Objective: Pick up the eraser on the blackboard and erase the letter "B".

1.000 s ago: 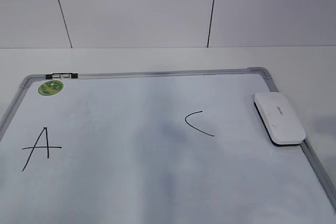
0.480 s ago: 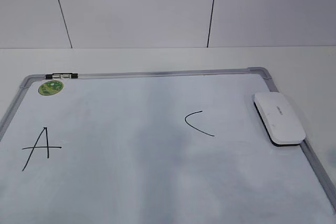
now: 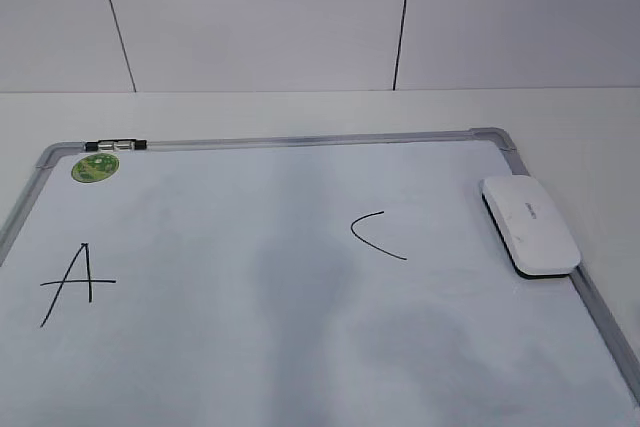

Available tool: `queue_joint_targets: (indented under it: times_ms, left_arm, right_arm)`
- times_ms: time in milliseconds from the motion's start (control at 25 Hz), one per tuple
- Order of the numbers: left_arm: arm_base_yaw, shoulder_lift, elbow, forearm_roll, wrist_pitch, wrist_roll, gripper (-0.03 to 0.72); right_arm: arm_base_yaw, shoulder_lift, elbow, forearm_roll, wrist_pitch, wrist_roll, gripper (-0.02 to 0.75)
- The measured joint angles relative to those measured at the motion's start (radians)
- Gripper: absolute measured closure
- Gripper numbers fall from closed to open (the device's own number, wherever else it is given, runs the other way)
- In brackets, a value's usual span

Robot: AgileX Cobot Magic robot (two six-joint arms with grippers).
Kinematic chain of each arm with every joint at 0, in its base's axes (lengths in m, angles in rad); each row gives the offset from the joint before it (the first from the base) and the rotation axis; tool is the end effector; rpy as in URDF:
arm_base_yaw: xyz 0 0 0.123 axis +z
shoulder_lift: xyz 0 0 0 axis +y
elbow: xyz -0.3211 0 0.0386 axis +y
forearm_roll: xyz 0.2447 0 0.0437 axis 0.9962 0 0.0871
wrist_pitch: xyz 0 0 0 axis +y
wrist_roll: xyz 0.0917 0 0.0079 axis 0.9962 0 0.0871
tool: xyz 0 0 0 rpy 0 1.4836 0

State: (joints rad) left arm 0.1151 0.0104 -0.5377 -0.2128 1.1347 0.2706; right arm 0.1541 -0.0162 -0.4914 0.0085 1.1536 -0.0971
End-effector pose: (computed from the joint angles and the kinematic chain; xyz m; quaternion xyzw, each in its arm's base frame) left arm -0.0501 -0.0235 0.2815 0.0763 0.8569 -0.0082 0.5097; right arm -0.0506 -0.0071 0.2646 -0.1099 0.8677 0.0180 0.4844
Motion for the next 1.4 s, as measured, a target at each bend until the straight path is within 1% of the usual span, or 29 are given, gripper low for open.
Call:
queue_joint_targets:
  times_ms: [120, 360, 520, 640, 760, 840, 960, 1400]
  left_arm:
    - [-0.007, 0.000, 0.004, 0.000, -0.002, 0.000, 0.489]
    - [-0.056, 0.000, 0.004, 0.000, -0.002, 0.000, 0.489]
    - [-0.057, 0.000, 0.004, -0.013, -0.002, 0.000, 0.489]
    - [-0.057, 0.000, 0.004, -0.032, -0.002, 0.000, 0.489]
    - [-0.062, 0.000, 0.004, -0.034, -0.002, 0.000, 0.489]
    - [-0.070, 0.000, 0.004, -0.034, -0.002, 0.000, 0.489]
    - [-0.079, 0.000, 0.004, -0.034, -0.002, 0.000, 0.489]
    - [-0.079, 0.000, 0.004, -0.034, -0.002, 0.000, 0.489]
  right_arm:
    - [0.000, 0.000, 0.002, -0.008, 0.000, 0.000, 0.349]
    - [0.000, 0.000, 0.002, -0.008, 0.000, 0.000, 0.349]
    - [0.000, 0.000, 0.003, -0.008, 0.000, 0.000, 0.349]
    - [-0.031, 0.000, 0.003, -0.008, -0.002, 0.000, 0.349]
    - [-0.099, 0.000, 0.003, -0.008, -0.002, 0.000, 0.349]
    - [-0.124, 0.000, 0.003, -0.008, -0.002, 0.000, 0.349]
    - [-0.129, 0.000, 0.003, -0.008, -0.002, 0.000, 0.349]
    - [-0.129, 0.000, 0.003, -0.008, -0.002, 0.000, 0.349]
